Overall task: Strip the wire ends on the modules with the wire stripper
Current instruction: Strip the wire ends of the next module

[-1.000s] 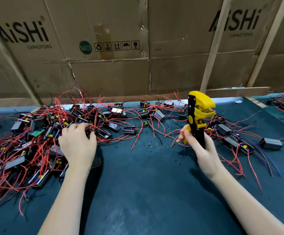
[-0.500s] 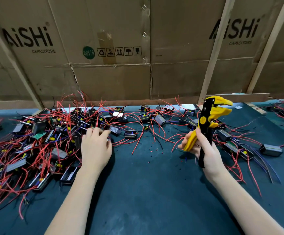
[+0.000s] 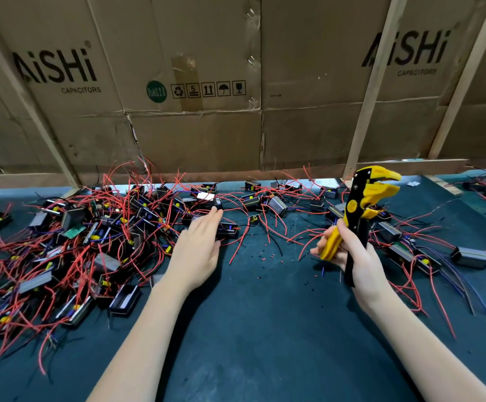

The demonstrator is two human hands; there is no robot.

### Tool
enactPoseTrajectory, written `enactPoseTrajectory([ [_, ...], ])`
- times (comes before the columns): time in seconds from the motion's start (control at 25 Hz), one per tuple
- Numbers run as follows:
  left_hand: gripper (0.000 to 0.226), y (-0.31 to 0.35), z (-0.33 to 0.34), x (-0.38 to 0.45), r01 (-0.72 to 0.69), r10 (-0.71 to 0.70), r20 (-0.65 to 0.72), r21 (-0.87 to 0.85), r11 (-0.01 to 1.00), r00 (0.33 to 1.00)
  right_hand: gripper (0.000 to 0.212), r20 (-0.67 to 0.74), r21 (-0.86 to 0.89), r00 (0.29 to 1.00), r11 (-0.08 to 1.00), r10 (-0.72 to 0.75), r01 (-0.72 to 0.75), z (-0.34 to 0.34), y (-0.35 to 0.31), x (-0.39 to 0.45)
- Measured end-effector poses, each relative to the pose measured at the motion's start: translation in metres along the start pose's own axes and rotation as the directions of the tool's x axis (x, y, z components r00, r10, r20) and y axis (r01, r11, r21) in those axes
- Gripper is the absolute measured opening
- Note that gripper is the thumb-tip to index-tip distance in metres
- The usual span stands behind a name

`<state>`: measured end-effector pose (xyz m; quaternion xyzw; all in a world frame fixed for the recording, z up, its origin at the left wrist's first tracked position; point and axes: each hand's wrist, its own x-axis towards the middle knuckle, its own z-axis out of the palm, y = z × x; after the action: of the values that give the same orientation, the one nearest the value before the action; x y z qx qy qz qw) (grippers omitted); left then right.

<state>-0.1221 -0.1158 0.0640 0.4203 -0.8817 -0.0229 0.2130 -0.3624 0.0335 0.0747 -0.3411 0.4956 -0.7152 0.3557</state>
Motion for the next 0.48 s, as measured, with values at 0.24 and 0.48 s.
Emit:
enactPoseTrajectory([
  [0.24,0.050,0.002,0.010,0.003,0.019,-0.005,-0.056,0.257,0.966,0.998,0.043,-0.001,-0.056,1.000,0.998,0.018,-0.018,0.005,0.000,-0.003],
  [0.48,0.026,0.015,-0.022,-0.013,-0.175,0.142,-0.255,-0.109,0.979,0.956,0.041,0.002,-0.070,1.000,0.997,0.030,-0.030,0.004,-0.003,-0.004],
])
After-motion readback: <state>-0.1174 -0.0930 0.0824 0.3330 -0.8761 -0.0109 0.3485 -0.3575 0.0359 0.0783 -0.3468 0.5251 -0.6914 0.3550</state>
